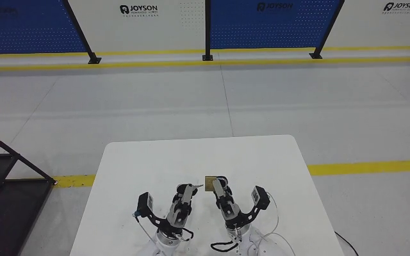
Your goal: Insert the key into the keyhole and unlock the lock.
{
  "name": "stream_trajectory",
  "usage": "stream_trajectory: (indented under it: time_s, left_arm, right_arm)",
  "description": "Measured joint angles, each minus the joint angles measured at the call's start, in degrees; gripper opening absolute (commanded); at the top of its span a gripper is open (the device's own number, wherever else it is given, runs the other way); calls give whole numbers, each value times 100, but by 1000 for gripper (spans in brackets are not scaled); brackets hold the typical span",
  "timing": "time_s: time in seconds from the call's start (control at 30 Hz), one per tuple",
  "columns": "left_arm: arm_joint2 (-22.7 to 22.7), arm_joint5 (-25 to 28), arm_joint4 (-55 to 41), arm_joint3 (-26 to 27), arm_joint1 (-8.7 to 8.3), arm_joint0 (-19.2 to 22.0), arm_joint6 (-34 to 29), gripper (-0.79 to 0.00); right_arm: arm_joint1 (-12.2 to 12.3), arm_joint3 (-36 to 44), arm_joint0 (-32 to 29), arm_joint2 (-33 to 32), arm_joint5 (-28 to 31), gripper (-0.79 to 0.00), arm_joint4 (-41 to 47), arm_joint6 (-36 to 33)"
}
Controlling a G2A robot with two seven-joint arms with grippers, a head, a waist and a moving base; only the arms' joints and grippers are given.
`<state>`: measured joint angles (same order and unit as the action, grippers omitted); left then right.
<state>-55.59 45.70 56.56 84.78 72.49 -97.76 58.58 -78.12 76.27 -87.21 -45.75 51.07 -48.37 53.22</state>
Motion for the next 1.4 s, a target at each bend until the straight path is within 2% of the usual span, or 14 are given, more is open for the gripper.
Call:
stream_trajectory:
  time_s: [0.4, 0.6, 1.0, 1.03, 1.07, 1.23, 1.33, 1.4]
  left_arm:
    - [116, -105, 93, -151, 65, 127, 105, -785]
    - [116, -91, 88, -186, 76, 152, 91, -785]
    - [139, -97, 135, -223, 102, 184, 97, -785]
    - [136, -96, 141, -227, 103, 183, 96, -640]
    - [134, -96, 144, -230, 103, 181, 95, -425]
    - [121, -107, 133, -201, 108, 166, 108, -409]
    - [110, -107, 124, -177, 108, 152, 107, -434]
    - [104, -102, 125, -166, 108, 144, 102, -413]
  right_arm:
    - [0, 6, -2, -2, -11, -785, 6, -11]
    - [-6, 210, -82, -62, -226, -785, 180, -409]
    - [-39, 311, -155, -149, -332, -785, 144, -636]
    - [-42, 315, -158, -159, -326, -785, 154, -636]
    - [-45, 319, -161, -171, -319, -785, 167, -633]
    - [-51, 340, -185, -246, -277, -785, 223, -668]
    - [-56, 353, -201, -273, -254, -785, 247, -718]
    - [-60, 359, -212, -292, -241, -785, 254, -743]
